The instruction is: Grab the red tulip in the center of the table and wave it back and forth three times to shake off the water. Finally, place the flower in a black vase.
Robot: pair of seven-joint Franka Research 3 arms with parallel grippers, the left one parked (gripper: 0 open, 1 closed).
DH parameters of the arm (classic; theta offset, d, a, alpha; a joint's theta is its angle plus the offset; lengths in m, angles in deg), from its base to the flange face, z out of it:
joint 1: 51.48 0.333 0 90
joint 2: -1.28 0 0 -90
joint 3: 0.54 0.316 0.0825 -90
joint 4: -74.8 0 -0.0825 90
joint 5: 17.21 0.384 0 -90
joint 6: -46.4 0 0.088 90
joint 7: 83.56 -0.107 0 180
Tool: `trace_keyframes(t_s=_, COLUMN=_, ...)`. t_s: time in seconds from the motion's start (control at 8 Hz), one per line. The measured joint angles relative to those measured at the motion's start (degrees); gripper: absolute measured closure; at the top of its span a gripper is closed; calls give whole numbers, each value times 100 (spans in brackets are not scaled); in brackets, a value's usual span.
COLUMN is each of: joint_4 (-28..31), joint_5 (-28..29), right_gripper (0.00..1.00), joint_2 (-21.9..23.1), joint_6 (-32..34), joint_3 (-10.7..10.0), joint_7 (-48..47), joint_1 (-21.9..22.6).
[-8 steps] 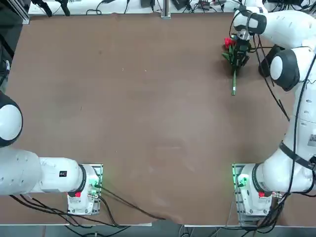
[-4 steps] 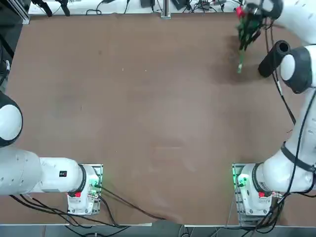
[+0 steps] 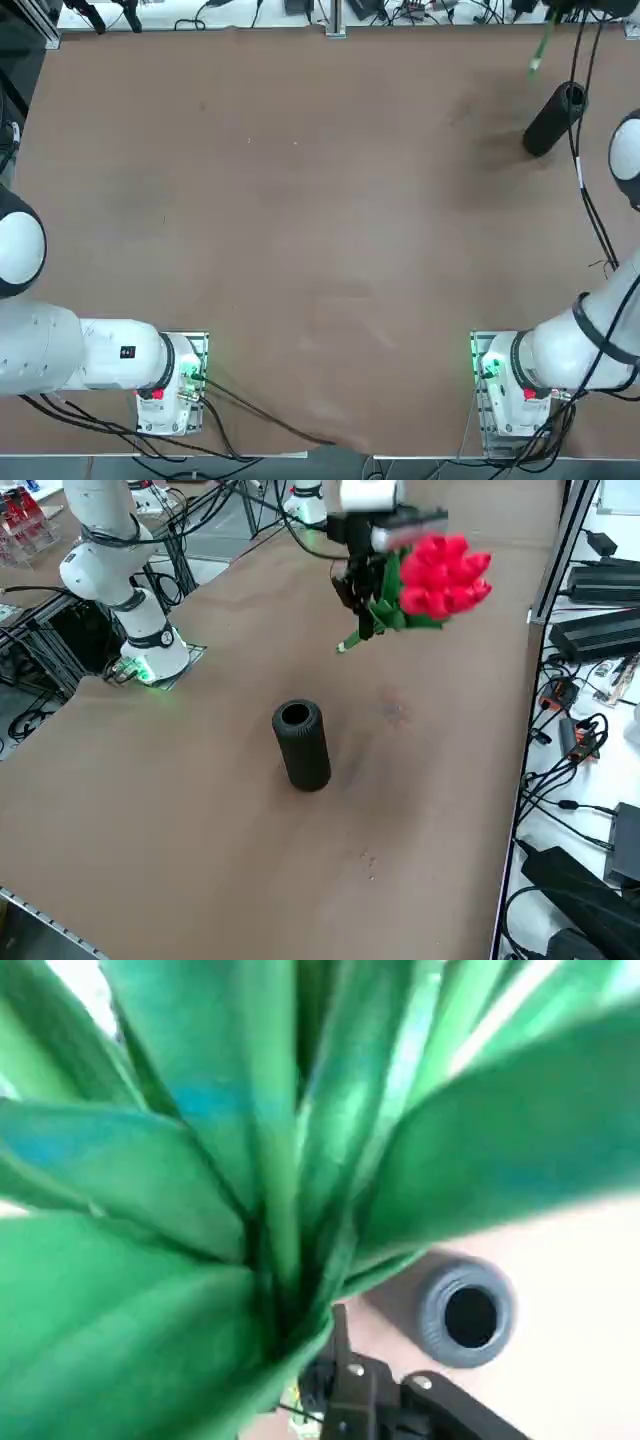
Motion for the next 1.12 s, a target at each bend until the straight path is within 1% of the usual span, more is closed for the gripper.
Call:
trace_keyframes(t_s=0.12, joint_4=98, joint_5=-335, right_gripper=89, joint_2=136, joint_6=-274, joint_3=-151, joint_7=-225, joint_1=1)
trace_keyframes(t_s=0.25, joint_4=151, joint_5=-532, right_gripper=89, joint_2=213, joint_6=-632, joint_3=-423, joint_7=-267, joint_1=-10)
trace_keyframes(t_s=0.5, joint_4=169, joint_5=-658, right_gripper=89, joint_2=304, joint_6=-1409, joint_3=-1056, joint_7=-22, joint_1=-78)
trace_keyframes(t_s=0.62, joint_4=172, joint_5=-658, right_gripper=89, joint_2=396, joint_6=-1618, joint_3=-1257, joint_7=193, joint_1=-118)
trace_keyframes(t_s=0.75, joint_4=172, joint_5=-657, right_gripper=89, joint_2=526, joint_6=-1674, joint_3=-1336, joint_7=397, joint_1=-154)
trace_keyframes(t_s=0.88, joint_4=180, joint_5=-657, right_gripper=89, joint_2=656, joint_6=-1672, joint_3=-1343, joint_7=550, joint_1=-169)
trace_keyframes(t_s=1.0, joint_4=205, joint_5=-652, right_gripper=89, joint_2=734, joint_6=-1668, joint_3=-1302, joint_7=644, joint_1=-151)
trace_keyframes(t_s=1.12, joint_4=246, joint_5=-647, right_gripper=89, joint_2=755, joint_6=-1666, joint_3=-1207, joint_7=694, joint_1=-61)
